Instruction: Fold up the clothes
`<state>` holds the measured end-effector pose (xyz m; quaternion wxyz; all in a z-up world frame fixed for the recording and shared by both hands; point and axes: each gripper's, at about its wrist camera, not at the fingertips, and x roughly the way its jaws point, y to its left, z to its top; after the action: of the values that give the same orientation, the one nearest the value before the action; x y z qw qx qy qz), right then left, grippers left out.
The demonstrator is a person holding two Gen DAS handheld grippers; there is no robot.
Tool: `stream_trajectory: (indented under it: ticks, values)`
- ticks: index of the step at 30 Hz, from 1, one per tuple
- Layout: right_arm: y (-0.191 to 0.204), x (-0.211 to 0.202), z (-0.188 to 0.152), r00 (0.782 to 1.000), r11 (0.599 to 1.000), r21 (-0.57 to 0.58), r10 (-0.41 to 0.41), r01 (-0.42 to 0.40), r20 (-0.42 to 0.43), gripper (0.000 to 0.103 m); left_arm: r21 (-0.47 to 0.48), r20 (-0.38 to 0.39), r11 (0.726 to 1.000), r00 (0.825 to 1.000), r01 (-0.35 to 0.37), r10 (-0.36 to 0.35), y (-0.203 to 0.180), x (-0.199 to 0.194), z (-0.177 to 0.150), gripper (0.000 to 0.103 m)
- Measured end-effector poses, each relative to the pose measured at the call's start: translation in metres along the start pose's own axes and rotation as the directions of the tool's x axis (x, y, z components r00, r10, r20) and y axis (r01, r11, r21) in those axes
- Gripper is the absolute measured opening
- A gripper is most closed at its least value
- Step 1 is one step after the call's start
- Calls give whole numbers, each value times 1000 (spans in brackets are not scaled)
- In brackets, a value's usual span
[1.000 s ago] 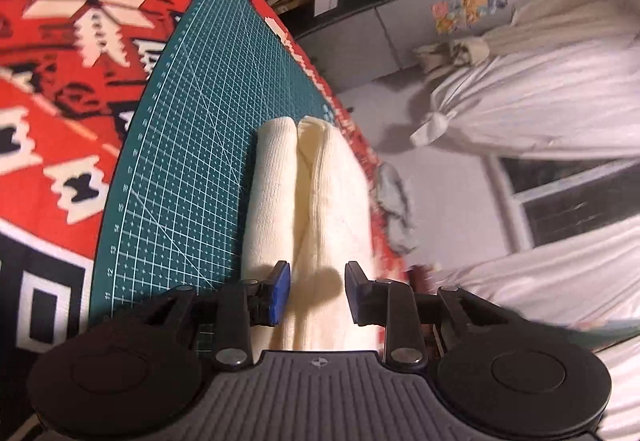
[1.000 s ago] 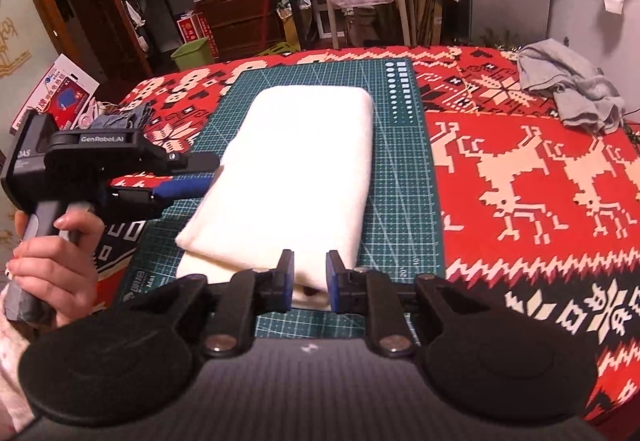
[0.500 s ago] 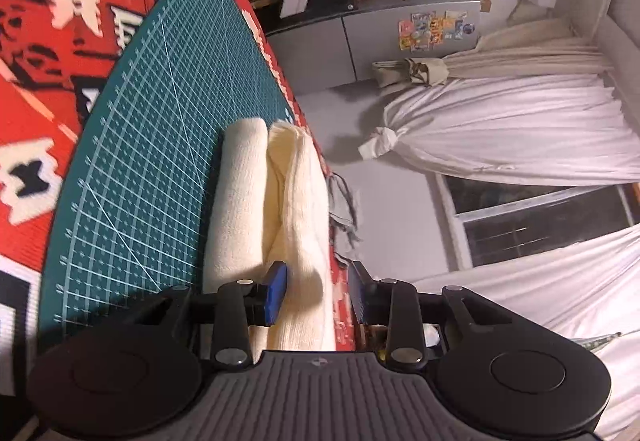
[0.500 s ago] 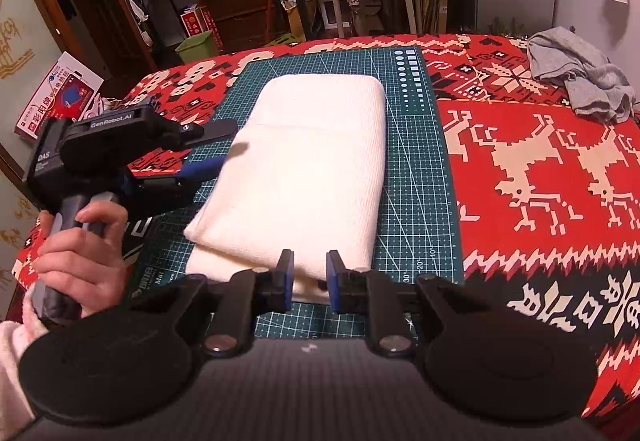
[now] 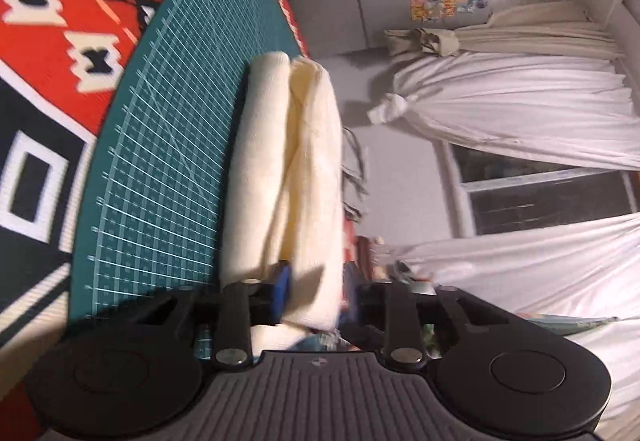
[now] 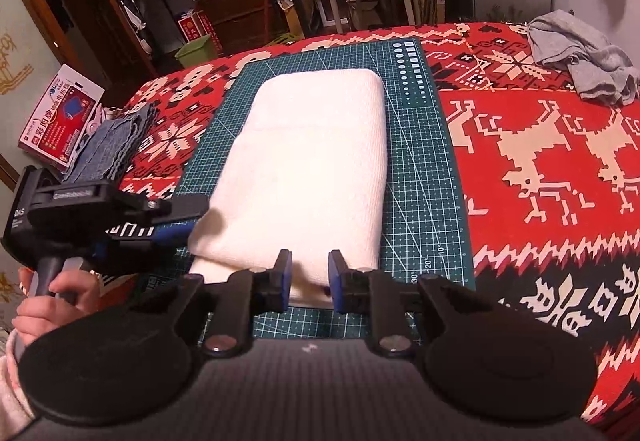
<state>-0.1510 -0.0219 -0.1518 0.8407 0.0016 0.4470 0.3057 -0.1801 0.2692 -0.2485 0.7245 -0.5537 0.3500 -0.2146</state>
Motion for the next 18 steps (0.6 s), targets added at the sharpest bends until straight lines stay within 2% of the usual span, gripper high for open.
stream_trajectory:
  ticks: [1, 2, 6, 9, 13, 16, 18]
  values:
    - [0, 0, -1, 1000, 1000, -2, -1, 1, 0, 22, 6, 4, 1000, 1000, -17, 17, -2, -1, -1, 7]
    - [0, 0, -1, 1000, 1000, -5, -3, 3, 1, 22, 15, 6, 999, 1000, -30, 30, -5, -1, -1, 6]
    - [4, -3, -5, 1000, 999, -38, 7, -7, 2, 22, 68, 5, 993, 996, -92, 92, -15, -3, -5, 6]
    - [6, -3, -9, 1000, 998, -55, 10, -10, -7, 22, 116, 1, 983, 990, -142, 142, -22, -5, -8, 12]
    - [7, -3, -14, 1000, 997, -80, 5, -6, -20, 22, 176, 5, 963, 979, -202, 204, -32, -7, -12, 6]
    - [6, -2, -21, 999, 993, -115, -32, 29, -21, 17, 189, 37, 958, 977, -215, 212, -39, -12, -18, 5]
    - [6, 1, -23, 999, 992, -119, -37, 35, -17, 11, 199, 46, 957, 978, -209, 203, -47, -16, -21, 5]
